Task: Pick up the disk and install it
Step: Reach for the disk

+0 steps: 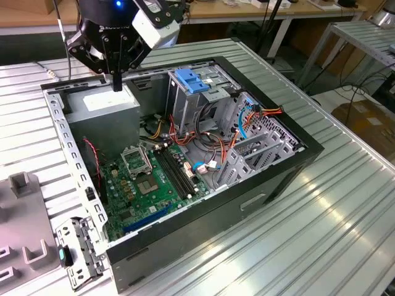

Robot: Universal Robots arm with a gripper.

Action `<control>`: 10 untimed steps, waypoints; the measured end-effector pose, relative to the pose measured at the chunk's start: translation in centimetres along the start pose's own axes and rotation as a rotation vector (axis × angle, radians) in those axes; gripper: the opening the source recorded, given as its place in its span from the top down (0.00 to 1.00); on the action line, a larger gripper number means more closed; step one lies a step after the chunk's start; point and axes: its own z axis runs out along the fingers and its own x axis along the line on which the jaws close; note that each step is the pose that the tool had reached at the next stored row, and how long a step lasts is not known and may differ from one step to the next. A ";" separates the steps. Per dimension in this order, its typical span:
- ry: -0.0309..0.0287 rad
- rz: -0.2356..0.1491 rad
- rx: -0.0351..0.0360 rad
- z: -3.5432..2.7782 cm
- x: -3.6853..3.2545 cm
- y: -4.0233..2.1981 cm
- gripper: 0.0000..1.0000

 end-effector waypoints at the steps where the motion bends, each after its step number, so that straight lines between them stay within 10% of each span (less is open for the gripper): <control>1: -0.0001 0.000 -0.0001 0.00 0.07 -0.01 0.89; 10: 0.0000 0.000 0.0000 -0.02 0.91 -0.07 0.89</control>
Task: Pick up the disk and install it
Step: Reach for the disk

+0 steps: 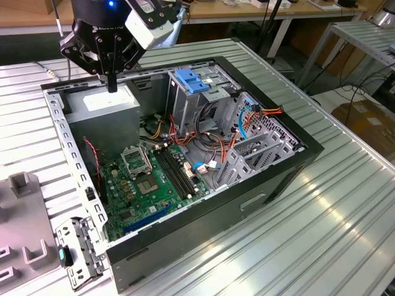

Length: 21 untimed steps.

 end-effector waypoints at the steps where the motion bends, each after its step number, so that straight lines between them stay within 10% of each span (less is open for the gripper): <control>1: 0.0000 0.000 -0.0001 0.00 0.21 -0.02 0.89; 21: -0.0001 0.000 0.0000 -0.06 2.23 -0.17 0.89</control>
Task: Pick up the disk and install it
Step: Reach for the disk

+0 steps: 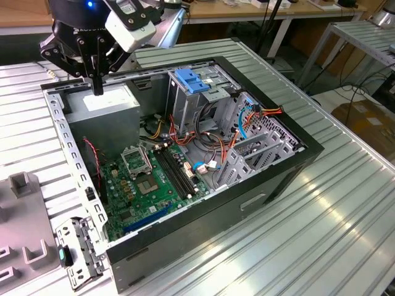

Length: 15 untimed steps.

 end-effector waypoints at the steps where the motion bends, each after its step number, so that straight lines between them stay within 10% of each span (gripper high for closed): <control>1: 0.0000 0.000 0.0000 0.00 0.14 -0.01 0.89; 15: 0.0000 0.000 0.0000 -0.06 2.30 -0.17 0.89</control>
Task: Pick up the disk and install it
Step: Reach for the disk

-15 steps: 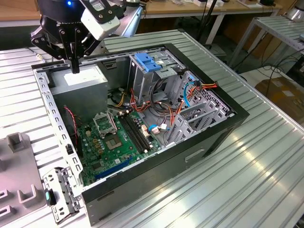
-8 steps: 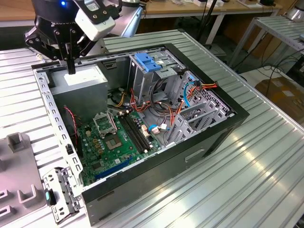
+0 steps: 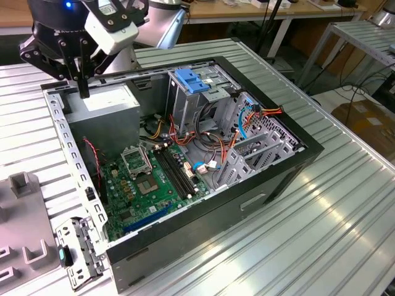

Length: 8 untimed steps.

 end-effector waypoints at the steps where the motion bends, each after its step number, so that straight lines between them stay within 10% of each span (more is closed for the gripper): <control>1: 0.0000 0.000 0.0000 0.00 0.12 -0.01 0.89; 8: 0.0000 0.000 0.0000 -0.04 1.23 -0.09 0.89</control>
